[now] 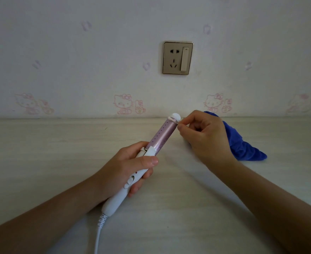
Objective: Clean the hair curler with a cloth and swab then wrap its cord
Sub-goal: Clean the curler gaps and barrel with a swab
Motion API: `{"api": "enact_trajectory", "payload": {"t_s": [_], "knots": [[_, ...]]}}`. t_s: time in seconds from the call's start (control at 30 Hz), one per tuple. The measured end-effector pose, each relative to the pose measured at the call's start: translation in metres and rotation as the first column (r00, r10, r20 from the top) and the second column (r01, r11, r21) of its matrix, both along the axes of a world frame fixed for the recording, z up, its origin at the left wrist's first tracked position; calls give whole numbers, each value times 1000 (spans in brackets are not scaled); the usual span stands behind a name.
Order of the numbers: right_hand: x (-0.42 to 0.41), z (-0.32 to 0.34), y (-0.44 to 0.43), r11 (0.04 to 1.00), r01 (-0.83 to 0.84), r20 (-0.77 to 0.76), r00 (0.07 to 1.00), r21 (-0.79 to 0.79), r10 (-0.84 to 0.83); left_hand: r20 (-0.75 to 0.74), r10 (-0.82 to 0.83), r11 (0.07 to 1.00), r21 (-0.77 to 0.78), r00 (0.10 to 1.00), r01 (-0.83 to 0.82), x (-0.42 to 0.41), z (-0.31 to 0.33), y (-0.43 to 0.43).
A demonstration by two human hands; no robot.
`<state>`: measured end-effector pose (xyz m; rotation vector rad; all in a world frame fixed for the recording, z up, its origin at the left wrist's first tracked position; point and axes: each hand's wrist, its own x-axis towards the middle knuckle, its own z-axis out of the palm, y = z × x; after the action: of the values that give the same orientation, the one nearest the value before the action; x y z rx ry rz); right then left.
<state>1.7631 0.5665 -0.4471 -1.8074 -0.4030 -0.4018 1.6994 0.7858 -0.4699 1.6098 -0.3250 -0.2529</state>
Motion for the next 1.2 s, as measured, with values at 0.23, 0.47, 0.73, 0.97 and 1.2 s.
{"api": "enact_trajectory", "payload": {"t_s": [0.23,0.47,0.73,0.97,1.2], "knots": [[-9,-2,15,993,-78,8,997,-92,79,0,26,1000,-12,1000,-26,0,-1,7],[-11,-8,16,982,-123,3,992,-142,124,-25,47,999,-21,999,-47,3,-3,8],[-12,-10,14,981,-148,22,988,-127,152,-31,41,999,-17,999,-41,3,-1,5],[2,-2,1,999,-38,4,999,-30,38,-27,38,999,-28,999,-38,6,-1,4],[-8,-7,12,986,-111,26,993,-127,116,-33,37,999,-31,999,-38,5,-3,7]]}}
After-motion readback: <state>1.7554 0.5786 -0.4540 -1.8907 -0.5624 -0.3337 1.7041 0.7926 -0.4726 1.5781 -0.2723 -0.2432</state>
